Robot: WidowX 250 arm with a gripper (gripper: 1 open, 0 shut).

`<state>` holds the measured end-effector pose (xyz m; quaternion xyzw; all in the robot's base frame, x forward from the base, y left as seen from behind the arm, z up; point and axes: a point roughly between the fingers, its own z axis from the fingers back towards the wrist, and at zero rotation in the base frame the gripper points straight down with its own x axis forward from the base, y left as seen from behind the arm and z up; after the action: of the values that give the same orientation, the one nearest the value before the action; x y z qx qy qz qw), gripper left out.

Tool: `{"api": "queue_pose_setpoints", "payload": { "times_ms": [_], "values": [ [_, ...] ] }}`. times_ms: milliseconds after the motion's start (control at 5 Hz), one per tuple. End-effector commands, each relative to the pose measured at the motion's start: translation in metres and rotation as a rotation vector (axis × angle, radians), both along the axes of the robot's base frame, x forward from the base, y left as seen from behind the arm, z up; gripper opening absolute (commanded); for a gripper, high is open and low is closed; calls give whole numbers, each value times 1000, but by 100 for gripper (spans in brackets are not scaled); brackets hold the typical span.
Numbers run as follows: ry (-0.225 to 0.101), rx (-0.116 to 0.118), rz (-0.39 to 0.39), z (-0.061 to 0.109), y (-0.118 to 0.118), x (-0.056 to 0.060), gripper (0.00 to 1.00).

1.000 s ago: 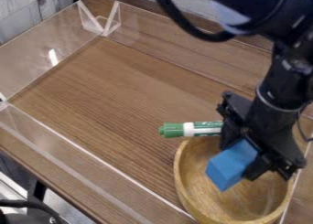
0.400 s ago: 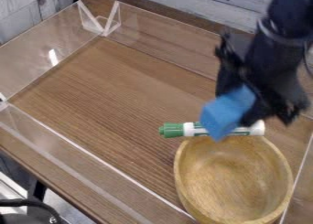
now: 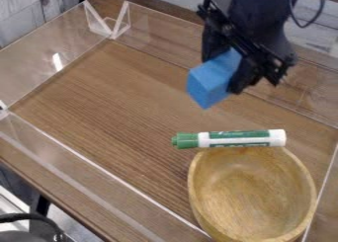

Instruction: Remove the blue block from inside the brown bowl and put it on the table

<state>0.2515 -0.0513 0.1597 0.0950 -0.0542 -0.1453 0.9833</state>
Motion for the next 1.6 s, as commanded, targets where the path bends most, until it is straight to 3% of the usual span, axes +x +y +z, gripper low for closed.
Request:
{"api": "queue_pose_setpoints", "payload": {
  "times_ms": [0,800,1400],
  "values": [
    [-83,-5,55,14,7,8,0],
    [-159,3,183,-10,21,18,0],
    [-201,-21,190,-18,27,25,0]
  ]
}}
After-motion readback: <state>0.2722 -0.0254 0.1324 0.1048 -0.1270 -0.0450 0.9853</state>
